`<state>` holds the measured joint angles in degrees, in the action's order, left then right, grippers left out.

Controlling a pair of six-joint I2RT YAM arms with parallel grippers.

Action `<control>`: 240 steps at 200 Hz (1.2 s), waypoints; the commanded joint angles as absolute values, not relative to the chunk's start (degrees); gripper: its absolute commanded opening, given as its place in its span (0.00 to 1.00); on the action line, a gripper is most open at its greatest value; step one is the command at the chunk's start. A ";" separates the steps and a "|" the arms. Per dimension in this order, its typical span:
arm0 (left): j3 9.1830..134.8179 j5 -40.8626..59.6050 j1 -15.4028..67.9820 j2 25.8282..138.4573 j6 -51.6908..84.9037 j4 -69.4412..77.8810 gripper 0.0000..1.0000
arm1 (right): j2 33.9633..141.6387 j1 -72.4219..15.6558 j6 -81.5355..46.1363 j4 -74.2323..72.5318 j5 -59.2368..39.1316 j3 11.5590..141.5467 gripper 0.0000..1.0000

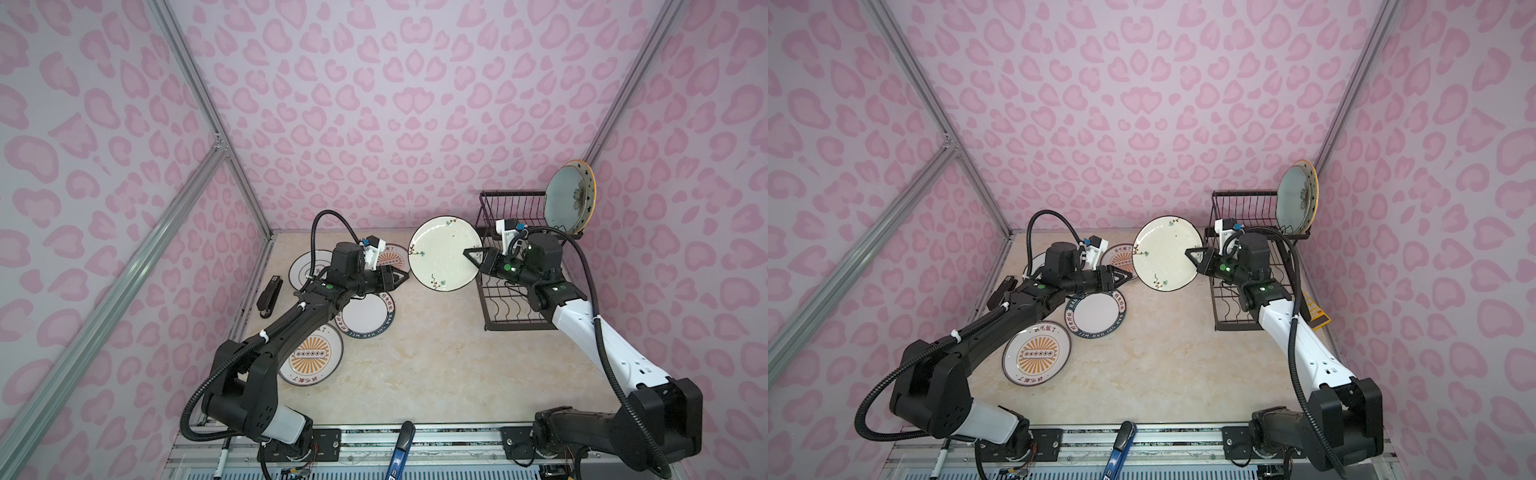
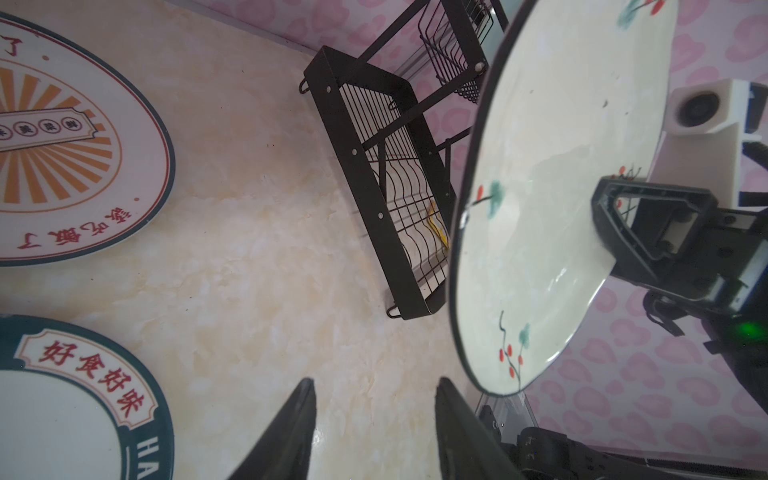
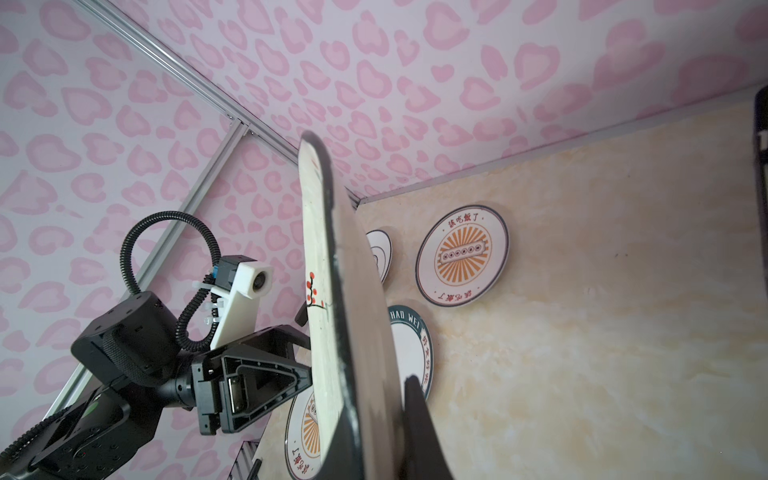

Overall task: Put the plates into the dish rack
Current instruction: 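Carry the cream berry plate over the rack's far slots with the right gripper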

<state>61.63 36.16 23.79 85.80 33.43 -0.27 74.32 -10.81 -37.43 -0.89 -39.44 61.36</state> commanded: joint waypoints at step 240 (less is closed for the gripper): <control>70.50 29.45 23.82 86.65 23.82 -10.57 0.45 | 84.44 15.29 5.21 19.89 -9.54 101.78 0.00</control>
